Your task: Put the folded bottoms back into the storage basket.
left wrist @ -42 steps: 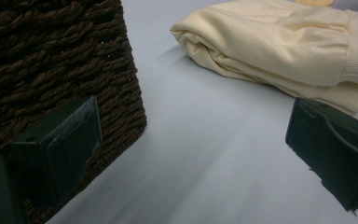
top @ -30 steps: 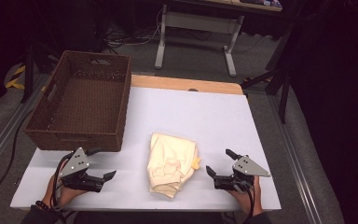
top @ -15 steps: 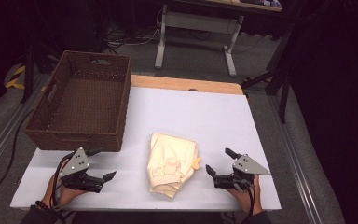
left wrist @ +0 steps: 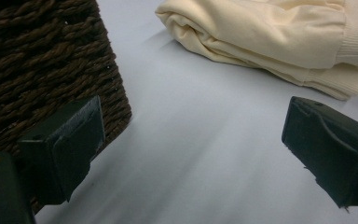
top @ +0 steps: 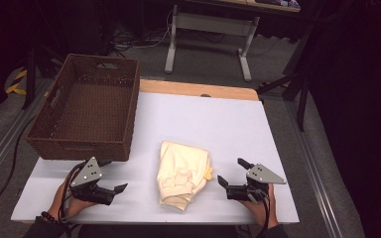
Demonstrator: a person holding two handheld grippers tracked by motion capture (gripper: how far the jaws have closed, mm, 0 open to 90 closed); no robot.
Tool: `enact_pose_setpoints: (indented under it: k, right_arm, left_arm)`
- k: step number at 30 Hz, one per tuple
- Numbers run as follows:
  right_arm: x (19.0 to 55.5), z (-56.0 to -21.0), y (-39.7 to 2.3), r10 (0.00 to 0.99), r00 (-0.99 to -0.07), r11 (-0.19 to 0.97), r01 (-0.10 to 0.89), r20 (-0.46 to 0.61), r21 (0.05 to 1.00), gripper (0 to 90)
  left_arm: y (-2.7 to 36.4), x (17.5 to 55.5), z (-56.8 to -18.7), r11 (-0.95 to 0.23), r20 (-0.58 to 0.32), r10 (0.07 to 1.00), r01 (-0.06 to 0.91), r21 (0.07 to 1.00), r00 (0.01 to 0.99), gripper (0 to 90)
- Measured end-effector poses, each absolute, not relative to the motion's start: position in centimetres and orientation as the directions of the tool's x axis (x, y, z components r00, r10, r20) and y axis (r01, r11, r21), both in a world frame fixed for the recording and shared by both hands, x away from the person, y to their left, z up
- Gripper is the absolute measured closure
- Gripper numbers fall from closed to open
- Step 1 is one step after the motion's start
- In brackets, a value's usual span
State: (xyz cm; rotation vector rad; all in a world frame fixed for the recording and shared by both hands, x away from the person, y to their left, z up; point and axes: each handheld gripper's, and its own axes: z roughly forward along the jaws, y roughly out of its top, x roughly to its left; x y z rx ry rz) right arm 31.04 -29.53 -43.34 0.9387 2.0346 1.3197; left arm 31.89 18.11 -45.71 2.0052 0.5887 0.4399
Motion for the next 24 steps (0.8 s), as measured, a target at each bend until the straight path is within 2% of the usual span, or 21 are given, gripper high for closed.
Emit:
enact_pose_setpoints:
  k: [3,8,12,21,24]
  right_arm:
    - [31.0,-43.3,-29.7,0.786,-0.615,0.275,0.267,-0.056,0.924,5.8]
    - [31.1,-43.5,-29.1,0.780,-0.625,0.276,0.287,-0.039,0.917,6.3]
    - [31.1,-43.7,-28.5,0.768,-0.640,0.286,0.306,-0.026,0.908,6.4]
    - [31.7,-43.4,-27.1,0.751,-0.658,0.240,0.360,0.063,0.901,7.7]
    - [32.1,-43.3,-26.4,0.756,-0.651,0.248,0.373,0.062,0.894,8.1]
  left_arm:
    - [17.9,31.8,-45.8,-0.425,0.059,0.562,0.226,0.877,0.825,10.0]
    - [17.2,32.0,-45.9,-0.434,0.040,0.545,0.241,0.868,0.838,10.4]
    - [16.6,32.4,-46.0,-0.437,0.028,0.535,0.249,0.864,0.844,16.7]
    - [14.8,32.8,-45.9,-0.413,-0.023,0.516,0.272,0.869,0.856,13.4]
    - [13.9,33.2,-45.6,-0.412,-0.027,0.510,0.272,0.870,0.860,11.6]
